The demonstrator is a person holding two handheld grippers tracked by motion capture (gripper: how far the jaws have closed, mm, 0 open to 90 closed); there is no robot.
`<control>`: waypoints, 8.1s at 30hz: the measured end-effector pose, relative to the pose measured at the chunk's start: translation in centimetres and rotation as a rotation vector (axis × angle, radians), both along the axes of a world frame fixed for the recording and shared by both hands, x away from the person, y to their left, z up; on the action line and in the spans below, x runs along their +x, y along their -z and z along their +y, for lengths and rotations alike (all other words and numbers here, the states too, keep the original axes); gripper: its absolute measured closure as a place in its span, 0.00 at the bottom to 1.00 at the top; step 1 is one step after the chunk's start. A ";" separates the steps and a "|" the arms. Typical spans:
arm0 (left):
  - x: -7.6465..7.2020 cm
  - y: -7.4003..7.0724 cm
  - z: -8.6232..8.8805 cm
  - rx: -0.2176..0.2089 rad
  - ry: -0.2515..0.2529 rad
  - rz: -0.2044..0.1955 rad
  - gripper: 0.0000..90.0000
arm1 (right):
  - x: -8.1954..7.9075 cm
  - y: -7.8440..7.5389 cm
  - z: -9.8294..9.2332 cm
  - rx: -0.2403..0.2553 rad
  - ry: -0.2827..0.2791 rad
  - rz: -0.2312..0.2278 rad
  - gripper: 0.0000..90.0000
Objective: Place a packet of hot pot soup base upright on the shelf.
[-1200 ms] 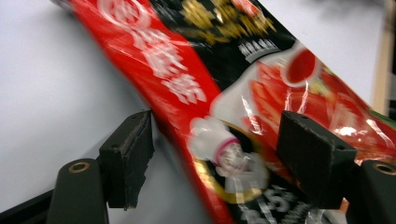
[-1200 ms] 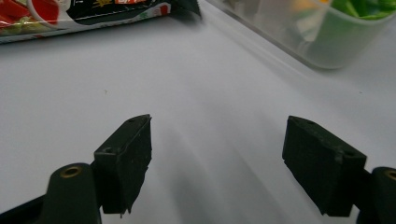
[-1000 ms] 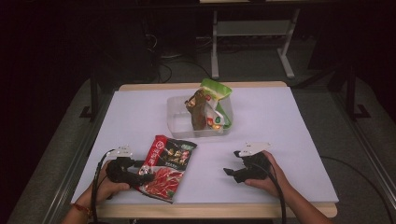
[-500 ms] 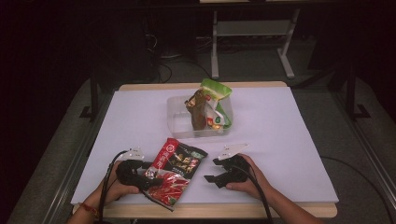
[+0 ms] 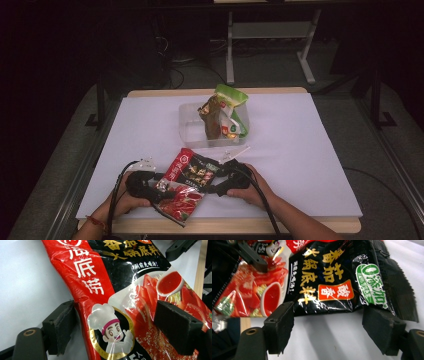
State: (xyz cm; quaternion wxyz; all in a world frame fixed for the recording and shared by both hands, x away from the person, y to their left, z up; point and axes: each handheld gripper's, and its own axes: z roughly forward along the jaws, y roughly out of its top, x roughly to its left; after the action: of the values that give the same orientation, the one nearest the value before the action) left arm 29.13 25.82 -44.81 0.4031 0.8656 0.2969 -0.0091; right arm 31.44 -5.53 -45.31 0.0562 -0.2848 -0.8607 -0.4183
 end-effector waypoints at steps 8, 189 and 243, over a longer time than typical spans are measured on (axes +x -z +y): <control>0.0 -0.1 -0.6 0.013 -0.016 0.006 0.19 | 0.8 0.2 -0.1 0.054 0.070 0.043 0.34; 5.2 -12.1 -1.1 -0.357 -0.567 -0.519 0.86 | -0.1 -3.1 -15.4 -0.054 0.376 -0.321 0.26; 11.5 -7.1 -10.6 -0.332 -0.803 -0.561 0.84 | -0.4 -2.2 -14.2 -0.071 0.280 -0.284 0.24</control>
State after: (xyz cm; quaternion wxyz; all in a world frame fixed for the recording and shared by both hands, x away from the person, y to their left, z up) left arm 40.65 15.22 -37.75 0.5710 0.5770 0.4805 0.3320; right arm 31.04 -19.77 -43.07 -0.1343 -0.3417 -0.8261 -0.4274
